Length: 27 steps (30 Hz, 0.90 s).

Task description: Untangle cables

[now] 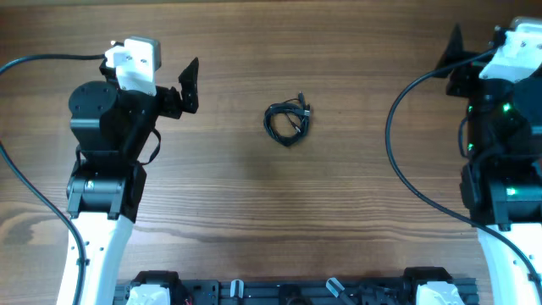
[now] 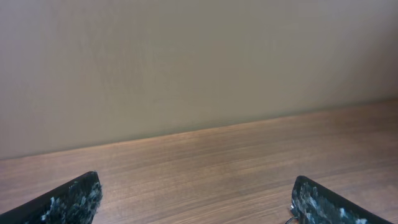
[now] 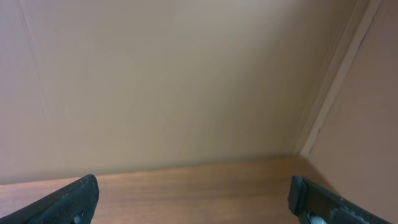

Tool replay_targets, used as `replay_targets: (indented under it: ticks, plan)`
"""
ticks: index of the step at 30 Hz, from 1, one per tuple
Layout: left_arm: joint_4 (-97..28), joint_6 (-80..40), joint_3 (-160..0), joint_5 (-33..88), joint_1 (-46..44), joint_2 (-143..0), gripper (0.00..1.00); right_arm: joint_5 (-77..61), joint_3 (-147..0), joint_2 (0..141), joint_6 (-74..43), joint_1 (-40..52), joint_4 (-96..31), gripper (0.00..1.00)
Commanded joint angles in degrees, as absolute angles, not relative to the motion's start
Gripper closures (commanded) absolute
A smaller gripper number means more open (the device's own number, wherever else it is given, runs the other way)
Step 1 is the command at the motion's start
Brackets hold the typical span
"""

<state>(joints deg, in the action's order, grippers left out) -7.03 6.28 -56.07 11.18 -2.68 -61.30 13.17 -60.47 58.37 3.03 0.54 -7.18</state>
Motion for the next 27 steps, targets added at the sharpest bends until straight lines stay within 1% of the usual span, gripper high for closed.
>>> replay_targets:
  ticks: [1, 4, 6, 7, 10, 13, 17, 22, 23, 27]
  plan:
    - [-7.05, 5.34, -55.70, 10.35, -2.72, -62.57, 0.00, 13.74, -54.70, 58.15, 0.12, 0.36, -5.13, 0.00]
    - [-7.33, 5.34, -55.70, 9.19, -2.72, -63.99, 0.00, 13.76, -51.31, 58.17, -1.89, 0.36, -4.38, 0.00]
    - [-7.51, 5.32, -55.70, 8.32, -2.74, -65.14, 0.02, 13.67, -50.76, 58.19, -7.44, 0.40, -8.62, 0.00]
    - [-7.51, 5.10, -55.70, 8.01, -2.79, -65.84, 0.03, 13.45, -50.57, 58.41, -8.71, 0.43, -8.60, 0.00]
    - [-6.94, 1.78, -55.70, 7.86, -2.79, -67.53, 0.03, 12.84, -50.57, 58.65, -8.84, 0.47, -10.35, 0.00]
    - [-6.87, 0.34, -55.70, 7.84, -2.94, -68.77, 0.03, 12.36, -50.61, 59.59, -9.15, 0.47, -15.46, 0.00]
    - [-10.31, -2.42, -55.72, 7.86, -3.64, -70.81, 0.05, 11.46, -50.74, 61.30, -11.11, 0.47, -17.80, 0.00]
    - [-15.75, -2.61, -55.72, 8.91, -5.23, -71.29, 0.02, 2.74, -50.78, 61.41, -12.16, 0.47, -20.14, 0.00]
    - [-16.27, -2.61, -55.72, 10.35, -5.43, -71.29, 0.00, -0.71, -50.78, 61.41, -12.03, 0.47, -20.86, 0.00]
    - [-16.67, -2.72, -55.72, 18.92, -5.41, -71.26, 0.00, -7.86, -50.78, 61.39, -12.25, 0.47, -22.63, 0.00]
